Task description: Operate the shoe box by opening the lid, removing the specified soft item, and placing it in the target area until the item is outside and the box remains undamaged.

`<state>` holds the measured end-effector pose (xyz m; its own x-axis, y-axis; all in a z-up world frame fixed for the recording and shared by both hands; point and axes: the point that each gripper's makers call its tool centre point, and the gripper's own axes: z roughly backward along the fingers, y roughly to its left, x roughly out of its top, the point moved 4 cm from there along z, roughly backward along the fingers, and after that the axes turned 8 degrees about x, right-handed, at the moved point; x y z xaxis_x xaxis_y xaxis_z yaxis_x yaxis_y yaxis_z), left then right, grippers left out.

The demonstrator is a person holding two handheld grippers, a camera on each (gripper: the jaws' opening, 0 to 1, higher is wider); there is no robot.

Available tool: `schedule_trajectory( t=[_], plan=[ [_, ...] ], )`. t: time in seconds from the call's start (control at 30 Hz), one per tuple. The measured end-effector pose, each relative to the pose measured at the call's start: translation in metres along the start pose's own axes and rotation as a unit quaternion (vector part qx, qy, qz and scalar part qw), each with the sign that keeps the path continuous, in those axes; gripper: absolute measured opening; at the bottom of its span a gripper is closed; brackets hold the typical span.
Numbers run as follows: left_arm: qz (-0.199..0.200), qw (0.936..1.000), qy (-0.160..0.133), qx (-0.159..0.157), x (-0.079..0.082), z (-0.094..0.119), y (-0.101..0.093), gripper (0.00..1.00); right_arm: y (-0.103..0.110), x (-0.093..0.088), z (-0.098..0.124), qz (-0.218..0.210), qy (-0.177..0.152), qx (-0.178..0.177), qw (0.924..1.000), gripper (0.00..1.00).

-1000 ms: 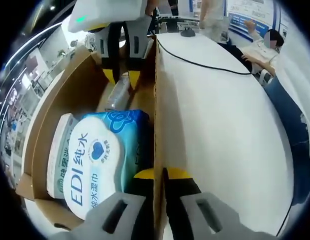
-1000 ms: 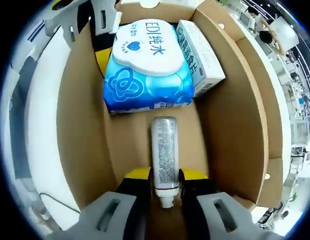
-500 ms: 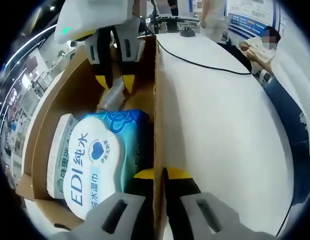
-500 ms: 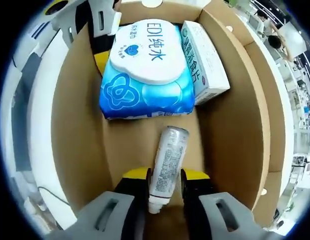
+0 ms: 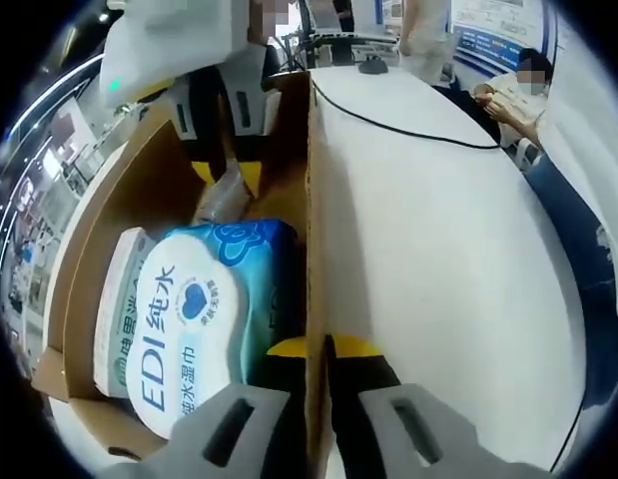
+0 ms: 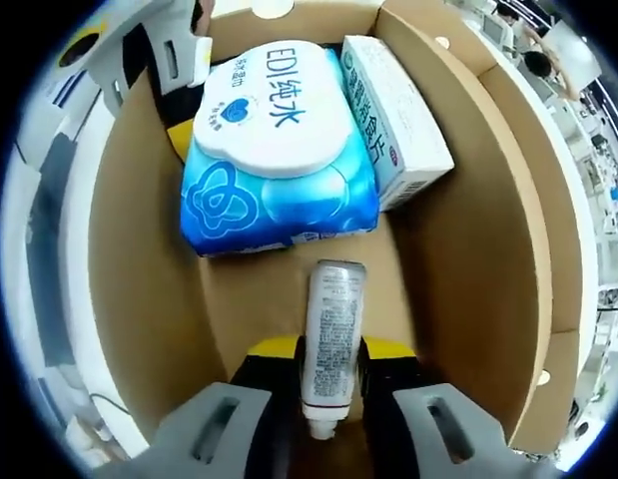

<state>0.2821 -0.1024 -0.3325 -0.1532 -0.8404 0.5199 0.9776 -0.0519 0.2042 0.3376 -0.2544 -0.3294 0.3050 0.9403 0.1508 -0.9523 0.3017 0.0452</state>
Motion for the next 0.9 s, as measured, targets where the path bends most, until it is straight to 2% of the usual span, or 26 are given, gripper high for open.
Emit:
schedule_trajectory(
  t=[0.2, 0.3, 0.47, 0.9],
  plan=[
    [0.0, 1.0, 0.0, 0.0, -0.0005, 0.0, -0.0003, 0.01, -0.0001, 0.0001, -0.0008, -0.002, 0.0, 0.007, 1.0, 0.2],
    [0.0, 1.0, 0.0, 0.0, -0.0004, -0.0001, -0.0002, 0.01, 0.0004, 0.0006, -0.0006, 0.011, 0.004, 0.01, 0.9999, 0.2],
    [-0.001, 1.0, 0.0, 0.0, -0.0006, -0.0002, -0.0005, 0.01, 0.0006, 0.002, -0.0013, 0.008, 0.016, 0.011, 0.9998, 0.2],
    [-0.001, 1.0, -0.001, 0.002, -0.0006, 0.0001, -0.0006, 0.01, 0.0016, 0.0009, 0.0019, -0.003, 0.011, 0.008, 0.9999, 0.19]
  ],
)
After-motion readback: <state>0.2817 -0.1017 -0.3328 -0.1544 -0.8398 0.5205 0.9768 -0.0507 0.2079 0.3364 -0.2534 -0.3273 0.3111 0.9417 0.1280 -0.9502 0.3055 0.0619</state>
